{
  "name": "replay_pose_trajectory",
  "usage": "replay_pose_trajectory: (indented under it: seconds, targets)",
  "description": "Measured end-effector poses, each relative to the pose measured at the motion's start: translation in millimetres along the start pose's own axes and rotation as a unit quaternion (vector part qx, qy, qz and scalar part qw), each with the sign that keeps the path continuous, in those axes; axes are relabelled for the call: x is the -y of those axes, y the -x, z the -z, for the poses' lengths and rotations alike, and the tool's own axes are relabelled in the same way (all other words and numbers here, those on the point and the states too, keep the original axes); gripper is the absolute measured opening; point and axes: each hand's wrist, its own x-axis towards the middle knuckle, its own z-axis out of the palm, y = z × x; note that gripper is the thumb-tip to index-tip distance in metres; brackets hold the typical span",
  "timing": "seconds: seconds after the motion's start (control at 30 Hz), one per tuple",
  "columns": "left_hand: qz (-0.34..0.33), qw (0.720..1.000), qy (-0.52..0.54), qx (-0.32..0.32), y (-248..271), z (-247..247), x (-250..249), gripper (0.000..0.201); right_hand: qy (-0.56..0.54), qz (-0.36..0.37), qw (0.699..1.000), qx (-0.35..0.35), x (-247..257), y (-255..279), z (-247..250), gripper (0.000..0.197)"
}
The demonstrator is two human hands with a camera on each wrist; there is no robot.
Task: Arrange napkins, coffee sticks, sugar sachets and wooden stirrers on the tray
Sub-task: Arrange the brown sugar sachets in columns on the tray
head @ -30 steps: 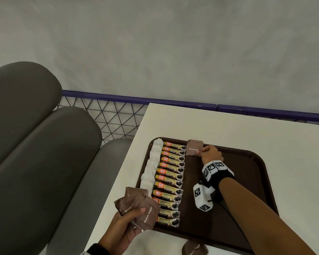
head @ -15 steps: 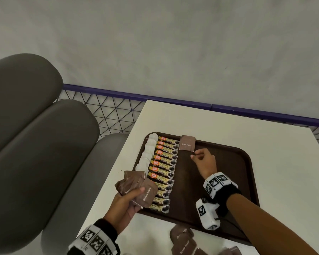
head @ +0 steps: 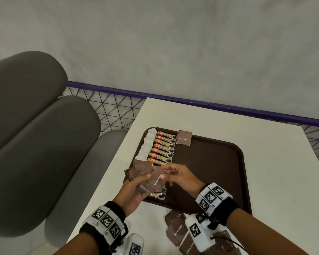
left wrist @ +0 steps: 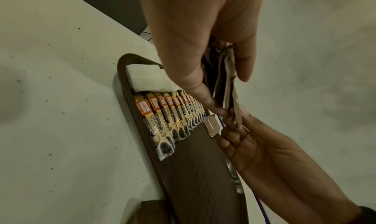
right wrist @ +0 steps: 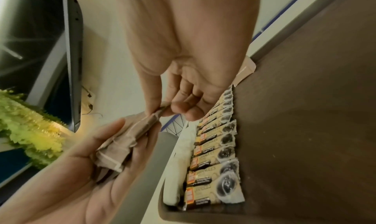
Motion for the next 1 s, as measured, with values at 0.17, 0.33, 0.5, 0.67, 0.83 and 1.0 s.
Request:
replay_pose_trajectory:
  seconds: [0.17,0.33,0.5,0.67,0.83,1.0]
  targets:
    - [0.020,0.999,0.037,0.000,-0.5,10.6,-0.8,0.051,-0.046,-0.012,0.997,-0.057,-2.3,3.5,14.6,0.007]
    - [0.018,0.999,0.012,-0.029,-1.8,19.1,-0.4,0.049,-0.025,-0.042,0.978,-0.205,-11.9,-5.2,45.8,0.007]
    - [0.008,0.998,-0.015,-0.053,-4.4,24.8,-2.3,0.040,-0.004,-0.069,0.929,-0.364,-28.0,-34.2,83.0,0.011]
    - [0.013,0.998,-0.023,-0.052,-9.6,31.5,-6.4,0.051,0.010,-0.098,0.914,-0.393,-25.8,-68.8,100.5,0.023]
    - [0.023,0.999,-0.006,-0.028,-16.3,38.8,-10.1,0.053,0.054,-0.129,0.913,-0.383,-19.5,-96.4,102.4,0.026]
    - [0.027,0.999,-0.016,-0.029,-21.5,42.3,-16.0,0.052,0.088,-0.170,0.905,-0.380,-25.1,-113.5,101.2,0.019]
